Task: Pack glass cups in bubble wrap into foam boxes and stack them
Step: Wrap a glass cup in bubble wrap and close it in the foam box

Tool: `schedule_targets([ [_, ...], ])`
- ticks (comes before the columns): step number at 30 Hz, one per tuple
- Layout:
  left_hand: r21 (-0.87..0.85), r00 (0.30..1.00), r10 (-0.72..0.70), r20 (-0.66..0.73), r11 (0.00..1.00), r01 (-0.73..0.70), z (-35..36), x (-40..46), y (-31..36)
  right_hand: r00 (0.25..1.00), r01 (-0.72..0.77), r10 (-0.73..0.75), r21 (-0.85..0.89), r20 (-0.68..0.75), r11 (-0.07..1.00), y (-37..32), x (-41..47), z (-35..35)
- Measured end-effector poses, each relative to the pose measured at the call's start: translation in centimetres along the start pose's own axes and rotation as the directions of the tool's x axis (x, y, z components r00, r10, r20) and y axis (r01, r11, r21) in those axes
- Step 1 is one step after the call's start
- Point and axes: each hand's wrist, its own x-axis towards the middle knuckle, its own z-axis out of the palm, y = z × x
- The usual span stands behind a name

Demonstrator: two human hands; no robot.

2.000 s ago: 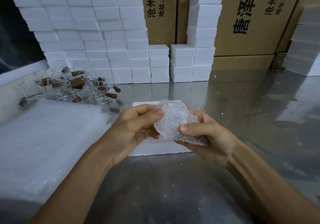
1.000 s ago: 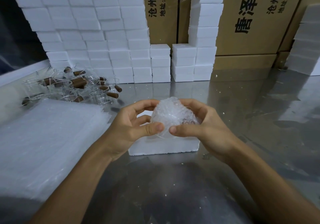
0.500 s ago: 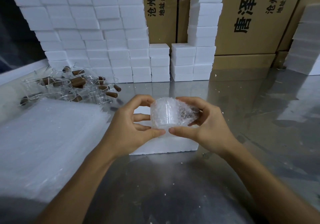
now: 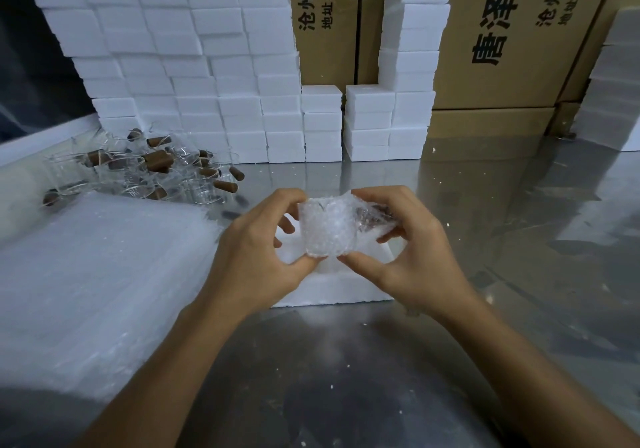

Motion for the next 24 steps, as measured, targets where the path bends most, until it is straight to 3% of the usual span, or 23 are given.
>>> schedule_targets([
  [4,0.03,1.0,-0.006,-0.021,1.0,0.007,-0.1,-0.1,-0.3,1.0,0.015,-0.016,0.03,0.014,0.999,0.2,-0.2,0.1],
  [7,0.052,0.999,0.001,-0.05,0.999,0.001,-0.2,0.0,-0.4,0.997,-0.079,0.074,0.157,0.034,0.984,0.3,0.0,0.1],
  [10,0.06,0.998,0.008,-0.07,0.998,-0.003,-0.4,0.0,-0.5,0.97,-0.229,0.242,0.441,0.027,0.868,0.2,0.5,-0.3],
  [14,0.079,0.998,-0.007,-0.057,0.997,0.012,-0.4,-0.1,-0.4,0.906,-0.37,0.423,0.532,0.024,0.762,0.4,1.0,-0.9],
  [18,0.061,0.999,-0.05,-0.015,0.997,0.051,-0.2,-0.1,-0.4,0.814,-0.496,0.561,0.685,0.152,0.534,0.7,1.0,-1.0],
  [21,-0.016,0.982,-0.158,0.103,0.987,0.16,-0.1,-0.1,-1.2,0.765,-0.524,0.616,0.737,0.187,0.428,1.0,1.1,-1.1],
  [24,-0.103,0.943,-0.277,0.185,0.949,0.299,0.2,-0.5,-1.8,0.744,-0.524,0.648,0.746,0.165,0.411,1.4,1.2,-1.2],
])
